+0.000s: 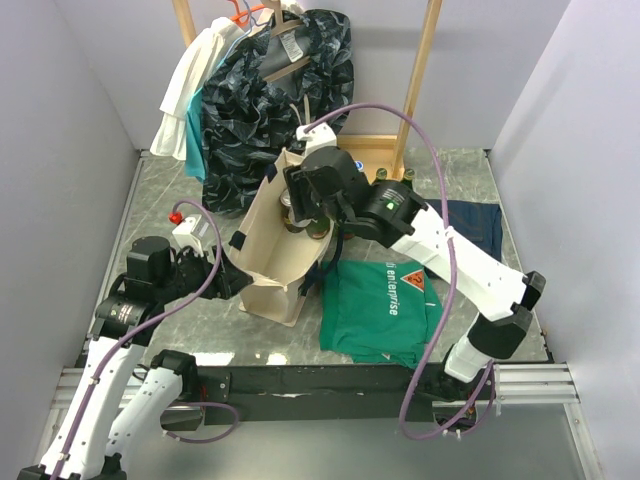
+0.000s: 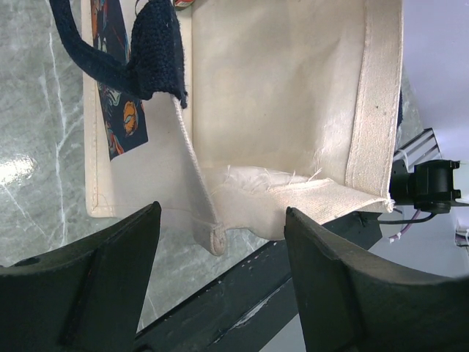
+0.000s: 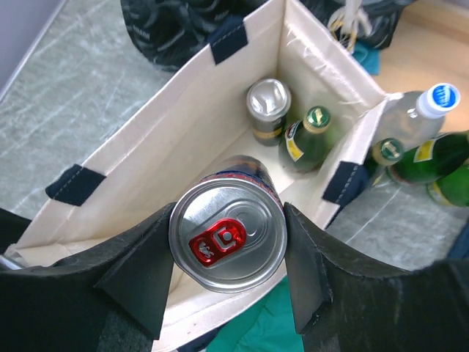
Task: Take the beverage out of the canvas bag
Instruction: Take out the drink from the canvas bag.
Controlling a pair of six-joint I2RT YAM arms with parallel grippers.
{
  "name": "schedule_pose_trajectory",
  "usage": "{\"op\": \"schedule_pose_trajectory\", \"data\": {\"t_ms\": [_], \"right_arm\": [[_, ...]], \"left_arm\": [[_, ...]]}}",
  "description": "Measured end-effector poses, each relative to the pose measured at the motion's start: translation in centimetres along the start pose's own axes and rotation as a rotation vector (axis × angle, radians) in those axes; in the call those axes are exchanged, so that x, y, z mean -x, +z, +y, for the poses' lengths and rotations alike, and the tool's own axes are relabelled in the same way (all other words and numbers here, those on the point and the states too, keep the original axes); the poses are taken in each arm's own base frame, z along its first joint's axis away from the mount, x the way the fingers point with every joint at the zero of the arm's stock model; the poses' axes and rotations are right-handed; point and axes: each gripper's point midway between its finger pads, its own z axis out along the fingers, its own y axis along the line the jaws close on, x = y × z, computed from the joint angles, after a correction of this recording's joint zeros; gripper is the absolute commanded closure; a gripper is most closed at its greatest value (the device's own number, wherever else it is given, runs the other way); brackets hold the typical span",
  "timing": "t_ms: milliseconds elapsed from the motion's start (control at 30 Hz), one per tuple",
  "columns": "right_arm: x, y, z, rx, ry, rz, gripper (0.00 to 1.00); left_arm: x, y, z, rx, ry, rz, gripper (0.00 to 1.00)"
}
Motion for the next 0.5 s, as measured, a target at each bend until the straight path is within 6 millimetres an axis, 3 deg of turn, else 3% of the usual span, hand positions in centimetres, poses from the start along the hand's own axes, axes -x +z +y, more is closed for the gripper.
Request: {"op": "schedule_pose_trajectory", "data": {"t_ms": [500], "right_arm": [[2.6,-1.7,-1.6,-0.055,-0.008,-0.082,1.00]], "left_arm": [[0.1,-0.1,-0.1,0.000,0.001,-0.007,0.26]]}}
